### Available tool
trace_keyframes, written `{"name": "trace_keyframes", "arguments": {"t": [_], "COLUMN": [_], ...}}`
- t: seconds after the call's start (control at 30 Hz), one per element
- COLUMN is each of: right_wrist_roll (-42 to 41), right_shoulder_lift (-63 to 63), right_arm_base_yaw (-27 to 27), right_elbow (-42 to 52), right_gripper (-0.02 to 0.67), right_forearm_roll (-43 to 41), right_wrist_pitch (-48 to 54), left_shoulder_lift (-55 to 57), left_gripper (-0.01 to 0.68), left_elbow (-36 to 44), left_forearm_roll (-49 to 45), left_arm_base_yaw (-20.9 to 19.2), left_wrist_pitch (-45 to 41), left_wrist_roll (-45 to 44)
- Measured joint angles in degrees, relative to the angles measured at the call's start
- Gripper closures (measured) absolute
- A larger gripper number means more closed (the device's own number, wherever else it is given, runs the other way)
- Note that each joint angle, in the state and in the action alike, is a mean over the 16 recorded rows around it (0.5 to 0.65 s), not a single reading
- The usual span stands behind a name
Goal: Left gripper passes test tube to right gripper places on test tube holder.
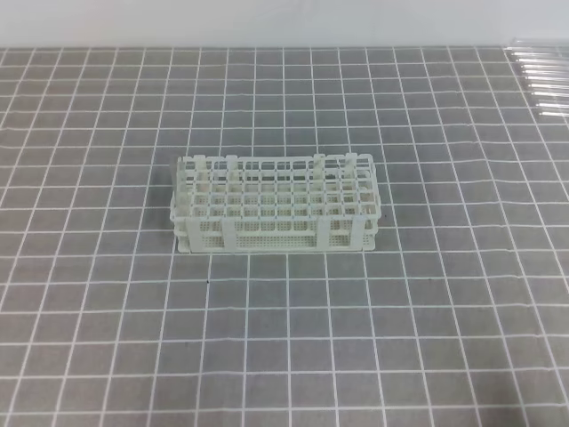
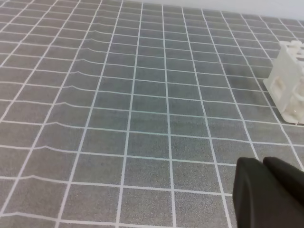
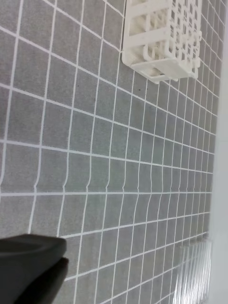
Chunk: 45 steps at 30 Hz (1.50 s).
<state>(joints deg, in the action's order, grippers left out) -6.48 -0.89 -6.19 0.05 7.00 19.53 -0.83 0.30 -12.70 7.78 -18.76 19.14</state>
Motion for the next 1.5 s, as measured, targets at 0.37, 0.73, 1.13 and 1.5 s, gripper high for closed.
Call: {"name": "trace_keyframes", "arguments": {"t": [0.37, 0.73, 1.13, 1.5], "right_wrist_roll": [0.0, 0.0, 0.0, 0.0], "right_shoulder_lift": [0.0, 0.0, 0.0, 0.02], "right_arm_base_yaw": [0.0, 0.0, 0.0, 0.0], "right_elbow": [0.0, 0.0, 0.0, 0.0], "right_gripper": [0.65, 0.65, 0.65, 0.65], "right_forearm_roll": [0.06, 0.06, 0.06, 0.06], "right_wrist_pitch": [0.0, 0.0, 0.0, 0.0], "left_shoulder_lift": [0.0, 0.0, -0.39, 0.13], "left_gripper": [0.673, 0.673, 0.673, 0.673], "left_elbow": [0.05, 0.05, 0.1, -0.1], "left_forearm_roll": [0.0, 0.0, 0.0, 0.0], "left_arm_base_yaw": [0.0, 0.0, 0.01, 0.0], "left_wrist_pitch": [-0.03, -0.14, -0.12, -0.21], "left_wrist_roll": [0.01, 0.01, 0.01, 0.01]}}
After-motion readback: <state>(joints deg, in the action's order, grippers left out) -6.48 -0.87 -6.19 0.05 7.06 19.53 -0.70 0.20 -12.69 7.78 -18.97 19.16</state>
